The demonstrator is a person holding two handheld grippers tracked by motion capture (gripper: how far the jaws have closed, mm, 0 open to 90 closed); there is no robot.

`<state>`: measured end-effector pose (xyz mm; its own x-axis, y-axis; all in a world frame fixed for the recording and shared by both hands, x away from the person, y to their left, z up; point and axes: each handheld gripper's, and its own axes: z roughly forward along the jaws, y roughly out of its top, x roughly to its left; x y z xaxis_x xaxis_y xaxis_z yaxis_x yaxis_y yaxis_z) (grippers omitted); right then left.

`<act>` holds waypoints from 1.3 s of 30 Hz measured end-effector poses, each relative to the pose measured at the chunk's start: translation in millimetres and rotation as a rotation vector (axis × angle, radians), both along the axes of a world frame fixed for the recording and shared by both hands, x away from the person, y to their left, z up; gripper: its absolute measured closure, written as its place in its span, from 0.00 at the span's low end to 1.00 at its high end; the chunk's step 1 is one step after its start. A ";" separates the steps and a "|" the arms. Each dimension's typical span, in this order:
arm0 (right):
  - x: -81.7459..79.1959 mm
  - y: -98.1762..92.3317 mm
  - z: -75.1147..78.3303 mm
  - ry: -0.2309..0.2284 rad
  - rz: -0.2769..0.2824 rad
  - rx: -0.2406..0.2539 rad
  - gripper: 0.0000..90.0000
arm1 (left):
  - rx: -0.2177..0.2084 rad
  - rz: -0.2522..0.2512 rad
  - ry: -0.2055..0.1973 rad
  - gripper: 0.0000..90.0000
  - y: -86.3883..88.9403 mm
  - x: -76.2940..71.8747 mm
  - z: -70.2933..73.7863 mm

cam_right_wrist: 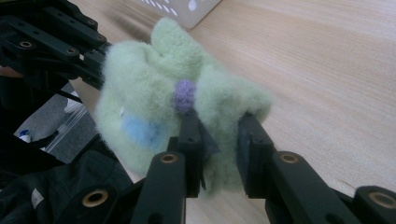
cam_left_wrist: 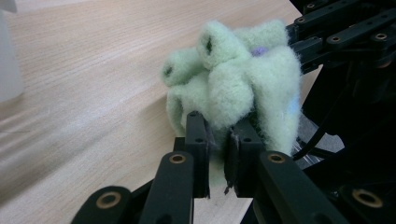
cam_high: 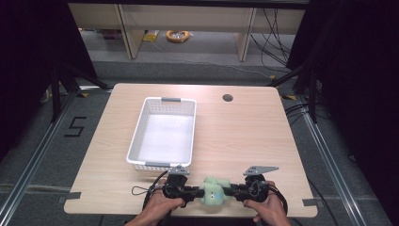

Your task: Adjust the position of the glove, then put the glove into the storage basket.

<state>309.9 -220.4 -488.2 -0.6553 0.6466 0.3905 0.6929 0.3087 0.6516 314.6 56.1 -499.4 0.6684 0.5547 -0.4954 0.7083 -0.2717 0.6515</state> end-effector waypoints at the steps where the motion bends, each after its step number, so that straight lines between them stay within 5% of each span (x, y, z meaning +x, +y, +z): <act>1: -1.7 0.9 0.4 0.018 -0.010 0.009 0.83 | 0.006 -0.004 -0.007 0.89 0.0 -0.3 0.4; 23: -5.0 16.5 33.8 -0.050 0.021 0.010 0.83 | -0.016 0.009 -0.065 0.88 19.3 -4.7 27.7; 29: 4.8 30.1 50.5 -0.092 0.046 -0.006 0.83 | -0.015 0.034 -0.081 0.88 35.1 -1.1 44.2; 37: 18.1 48.2 64.6 -0.064 0.055 0.037 0.83 | -0.016 0.056 -0.072 0.88 54.5 7.2 63.7; 39: 22.2 50.8 68.3 -0.088 0.069 0.032 0.83 | -0.011 0.048 -0.075 0.88 59.0 9.5 68.7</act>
<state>332.1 -169.5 -419.9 -0.7310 0.5865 0.3489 0.6099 0.3320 0.7196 324.1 115.1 -430.7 0.6766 0.5822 -0.4508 0.6693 -0.2312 0.7061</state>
